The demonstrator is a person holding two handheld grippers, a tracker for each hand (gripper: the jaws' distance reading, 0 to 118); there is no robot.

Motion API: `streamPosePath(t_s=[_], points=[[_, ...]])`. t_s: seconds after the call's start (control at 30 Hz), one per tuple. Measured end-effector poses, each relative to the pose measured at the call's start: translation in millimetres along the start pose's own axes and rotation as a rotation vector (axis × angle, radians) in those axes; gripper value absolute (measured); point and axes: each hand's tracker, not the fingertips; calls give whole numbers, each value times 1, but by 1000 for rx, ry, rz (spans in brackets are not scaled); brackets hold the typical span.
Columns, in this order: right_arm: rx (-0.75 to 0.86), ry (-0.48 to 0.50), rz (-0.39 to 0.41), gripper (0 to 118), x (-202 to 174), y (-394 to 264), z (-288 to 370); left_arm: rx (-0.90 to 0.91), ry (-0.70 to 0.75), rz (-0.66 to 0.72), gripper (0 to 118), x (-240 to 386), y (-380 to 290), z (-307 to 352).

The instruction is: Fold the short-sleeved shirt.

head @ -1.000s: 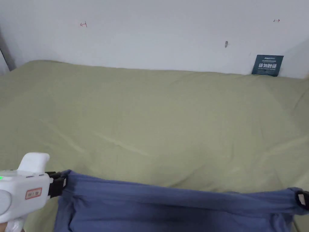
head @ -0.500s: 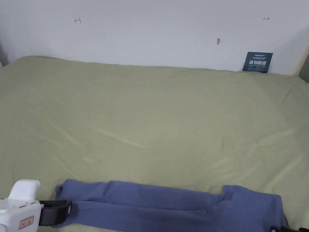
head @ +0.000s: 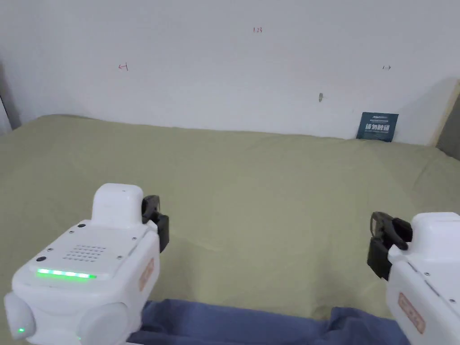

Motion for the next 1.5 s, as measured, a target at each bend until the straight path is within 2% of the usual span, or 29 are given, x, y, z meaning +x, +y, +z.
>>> streamPosePath(t_s=[0.07,0.3,0.47,0.67,0.8,0.93,0.97,1.07,1.13,1.17,1.27,1.3,1.4,1.43,1.5], points=[[44,-14,-3,1,-11,9,0,43,52,-6,0,15,6,4],[86,-66,-2,1,-25,22,4,127,53,-54,0,32,12,18],[89,-81,-14,1,-27,21,4,107,61,-57,0,25,14,17],[67,-66,-17,1,-35,11,8,-236,-223,216,0,-53,14,1],[28,-47,-26,1,-41,-6,4,-545,-287,317,0,-136,-26,-35],[0,-50,-12,1,-52,-21,1,-774,-293,503,0,-205,-78,-62],[-13,-46,-4,1,-55,-25,-2,-827,-312,507,0,-219,-90,-68],[-53,-41,-7,1,-61,-36,-8,-909,-330,483,0,-251,-122,-89],[-82,-37,-4,1,-65,-42,-13,-944,-393,551,0,-267,-134,-101],[-100,-33,3,1,-66,-46,-16,-966,-408,590,0,-251,-118,-86],[-125,-25,34,1,-70,-54,-20,-960,-425,598,4,-260,-129,-98],[-133,-23,37,1,-70,-55,-21,-968,-440,638,11,-275,-136,-105],[-146,-24,41,1,-70,-58,-22,-1011,-570,734,113,-279,-150,-115],[-155,-25,41,1,-68,-59,-24,-995,-576,768,118,-276,-149,-111],[-166,-29,35,1,-66,-62,-25,-1048,-588,808,118,-271,-158,-116]])
